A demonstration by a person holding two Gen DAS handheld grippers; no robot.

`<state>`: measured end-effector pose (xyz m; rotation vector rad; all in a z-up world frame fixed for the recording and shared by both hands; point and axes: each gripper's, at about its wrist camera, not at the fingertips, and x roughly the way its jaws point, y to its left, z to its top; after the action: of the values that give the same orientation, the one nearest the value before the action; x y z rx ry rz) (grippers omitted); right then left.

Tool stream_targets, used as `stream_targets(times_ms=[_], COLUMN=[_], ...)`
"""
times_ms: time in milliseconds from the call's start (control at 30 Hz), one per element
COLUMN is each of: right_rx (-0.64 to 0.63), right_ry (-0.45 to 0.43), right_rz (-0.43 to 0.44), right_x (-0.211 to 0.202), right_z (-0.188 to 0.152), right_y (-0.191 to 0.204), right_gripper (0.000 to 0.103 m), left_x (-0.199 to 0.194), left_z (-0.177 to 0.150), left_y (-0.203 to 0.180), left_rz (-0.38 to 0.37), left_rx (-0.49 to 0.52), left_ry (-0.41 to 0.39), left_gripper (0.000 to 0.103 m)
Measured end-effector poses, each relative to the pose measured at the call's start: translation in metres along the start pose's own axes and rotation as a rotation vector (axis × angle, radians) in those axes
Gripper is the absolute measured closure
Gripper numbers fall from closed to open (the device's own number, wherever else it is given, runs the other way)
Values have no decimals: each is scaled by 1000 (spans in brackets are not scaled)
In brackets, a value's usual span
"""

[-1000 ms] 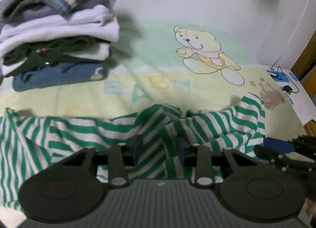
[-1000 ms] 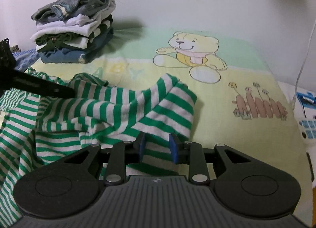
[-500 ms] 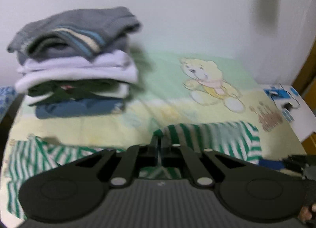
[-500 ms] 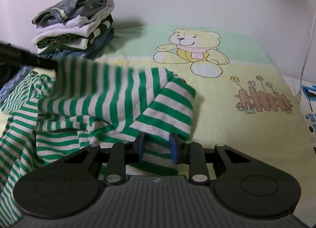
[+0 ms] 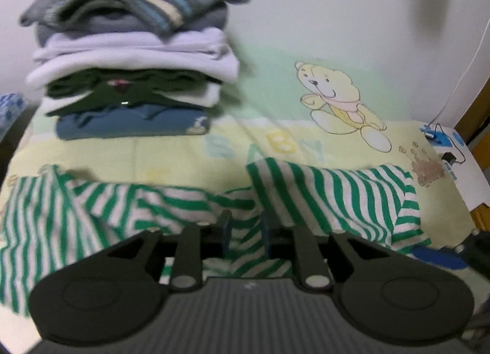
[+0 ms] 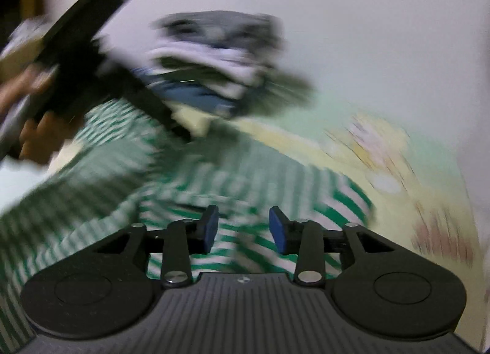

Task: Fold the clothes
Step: 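Release the sleeve and smooth the folded shirt with the right gripper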

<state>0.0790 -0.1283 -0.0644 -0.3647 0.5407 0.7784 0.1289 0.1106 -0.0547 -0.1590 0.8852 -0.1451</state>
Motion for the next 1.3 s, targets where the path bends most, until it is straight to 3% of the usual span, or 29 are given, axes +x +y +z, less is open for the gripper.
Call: stream_targets(times_ms=[100,233,267,300,333,467,533,633,733,800,867,933,1067,1167,1267,1300], right_rx=[-141,-230,-240,-240,-216,-19,77,135,82,86,93,122,270,306,325,334], right_ry=[-4,-14,-1,26,42,-4,-53,-34,47,83,75,14,-35,6,19,18], right_rz=[-1,-21,-22,-18,-8,86,174,246,186,182,204,187,20,-125,-206,-218], right_x=[15,34,39,45,47,30,16,21,44,50,38,16,-4,1,6,8], right_z=[2,2,2,4,6,21,29,32,23,19,22,24,24,17,12,11], right_y=[28,47,48,48,46,30,26,31,45,48,44,33,-4,-21,-31,-35], right_gripper=[61,62,67,92,100,100,100,100,96,89,75,71,67,67,67,67], left_x=[-12,-23,-25,-28,-30,-40,-47,-53,-53,-55,-54,-51,-38,-20,-11,-8], left_z=[-9,-22,-25,-29,-32,-46,-52,-59,-63,-65,-65,-64,-60,-56,-55,-55], left_y=[4,7,7,6,6,7,12,18,17,18,17,15,8,-3,-18,-22], left_rz=[-5,-1,-1,0,4,14,17,9,26,20,3,-15,-65,-118,-110,-93], left_rx=[5,-4,-6,-5,-1,5,-15,-41,-25,-27,-34,-38,-55,-65,-31,-15], left_ry=[14,18,20,22,24,20,10,17,32,30,26,25,28,69,76,75], left_gripper=[75,74,74,73,73,70,67,66,66,62,59,58,47,44,57,71])
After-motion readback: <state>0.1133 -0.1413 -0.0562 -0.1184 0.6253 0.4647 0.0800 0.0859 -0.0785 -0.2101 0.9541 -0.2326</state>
